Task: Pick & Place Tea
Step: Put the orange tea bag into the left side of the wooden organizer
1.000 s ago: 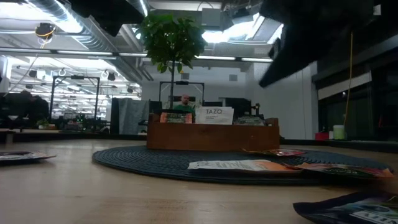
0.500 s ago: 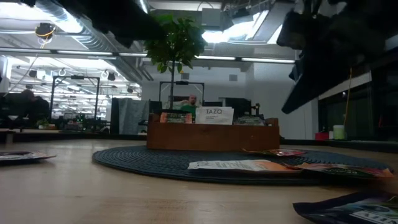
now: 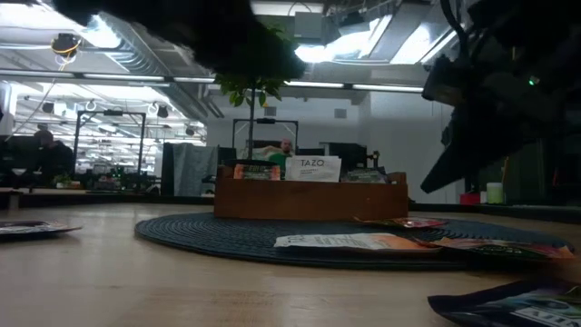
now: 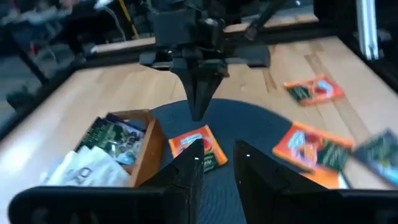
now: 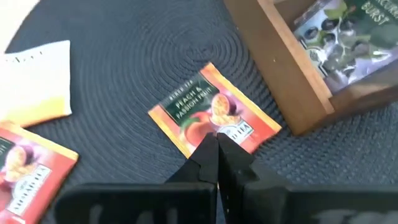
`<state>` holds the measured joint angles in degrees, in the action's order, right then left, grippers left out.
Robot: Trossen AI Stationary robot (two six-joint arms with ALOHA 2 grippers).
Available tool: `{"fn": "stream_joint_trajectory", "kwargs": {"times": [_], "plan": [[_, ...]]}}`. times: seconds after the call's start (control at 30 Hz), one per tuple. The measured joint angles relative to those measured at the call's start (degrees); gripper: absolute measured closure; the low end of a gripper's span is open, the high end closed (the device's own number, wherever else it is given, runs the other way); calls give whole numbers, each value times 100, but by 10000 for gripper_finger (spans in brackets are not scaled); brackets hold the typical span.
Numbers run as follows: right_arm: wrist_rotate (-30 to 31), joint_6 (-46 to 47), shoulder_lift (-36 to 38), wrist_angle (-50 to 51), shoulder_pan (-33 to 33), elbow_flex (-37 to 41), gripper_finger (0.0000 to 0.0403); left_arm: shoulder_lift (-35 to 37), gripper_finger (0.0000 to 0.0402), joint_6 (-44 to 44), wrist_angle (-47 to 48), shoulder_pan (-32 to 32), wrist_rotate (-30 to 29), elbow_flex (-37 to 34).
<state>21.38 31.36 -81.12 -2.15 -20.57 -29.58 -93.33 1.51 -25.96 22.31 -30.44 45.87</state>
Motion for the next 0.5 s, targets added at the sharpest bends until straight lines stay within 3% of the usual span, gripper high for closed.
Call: {"fn": "stream_joint_trajectory", "kwargs": {"times": [0.23,0.5], "plan": [[-26,-11,-4,-162,27,295,400,-500,319,1105,0,-200,707,373],[-16,-141,-7,-285,25,395,400,-1192,316,2481,-6,-368,784,592]]}}
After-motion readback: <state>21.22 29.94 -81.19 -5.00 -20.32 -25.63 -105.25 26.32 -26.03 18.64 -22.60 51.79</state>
